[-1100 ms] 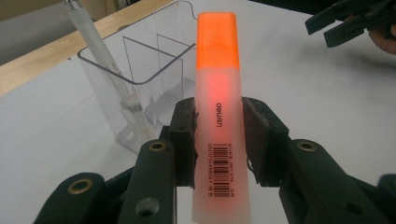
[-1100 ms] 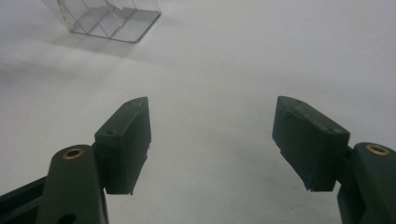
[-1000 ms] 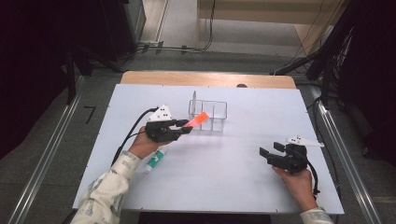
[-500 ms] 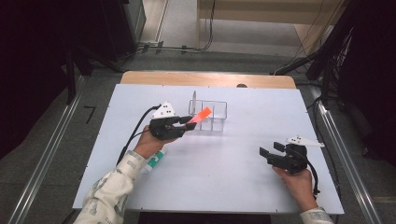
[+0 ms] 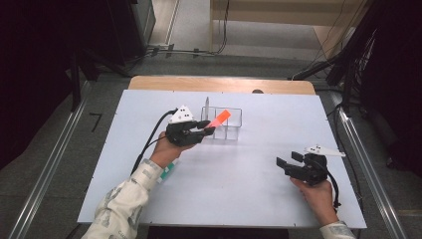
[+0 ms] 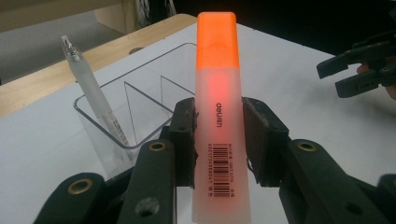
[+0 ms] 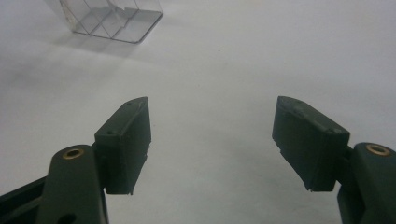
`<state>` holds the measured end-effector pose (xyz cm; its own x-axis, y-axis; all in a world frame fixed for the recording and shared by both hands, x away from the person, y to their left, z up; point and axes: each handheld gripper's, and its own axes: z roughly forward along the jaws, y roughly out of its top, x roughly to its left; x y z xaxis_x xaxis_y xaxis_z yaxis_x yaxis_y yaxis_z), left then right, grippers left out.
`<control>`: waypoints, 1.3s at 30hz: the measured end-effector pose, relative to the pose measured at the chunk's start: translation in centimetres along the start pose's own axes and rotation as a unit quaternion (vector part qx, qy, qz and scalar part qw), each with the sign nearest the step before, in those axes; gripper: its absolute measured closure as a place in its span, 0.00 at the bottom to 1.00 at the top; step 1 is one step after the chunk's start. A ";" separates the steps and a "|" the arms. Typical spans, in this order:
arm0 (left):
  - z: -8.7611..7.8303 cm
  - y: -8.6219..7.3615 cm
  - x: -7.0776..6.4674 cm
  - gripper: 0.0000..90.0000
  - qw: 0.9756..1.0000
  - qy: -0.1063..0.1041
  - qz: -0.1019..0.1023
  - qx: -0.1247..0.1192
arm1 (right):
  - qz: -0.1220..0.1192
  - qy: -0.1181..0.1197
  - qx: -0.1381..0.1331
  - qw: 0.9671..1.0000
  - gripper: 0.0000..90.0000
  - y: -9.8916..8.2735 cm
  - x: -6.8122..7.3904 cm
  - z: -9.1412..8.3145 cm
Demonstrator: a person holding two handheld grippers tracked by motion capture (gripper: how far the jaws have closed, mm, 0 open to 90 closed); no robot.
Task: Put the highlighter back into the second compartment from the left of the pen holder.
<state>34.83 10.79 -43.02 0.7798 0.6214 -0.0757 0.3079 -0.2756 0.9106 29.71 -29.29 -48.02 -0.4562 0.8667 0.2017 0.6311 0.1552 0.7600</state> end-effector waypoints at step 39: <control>3.9 1.8 0.3 0.74 0.997 0.063 -0.053 -0.009 | -0.001 0.008 0.002 1.000 0.30 0.0 0.0 0.1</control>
<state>37.73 7.62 -42.93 0.6685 0.7336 -0.1220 0.3750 -0.1908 0.9072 29.77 -29.23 -48.10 -0.4668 0.8591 0.2097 0.6323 0.1584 0.7584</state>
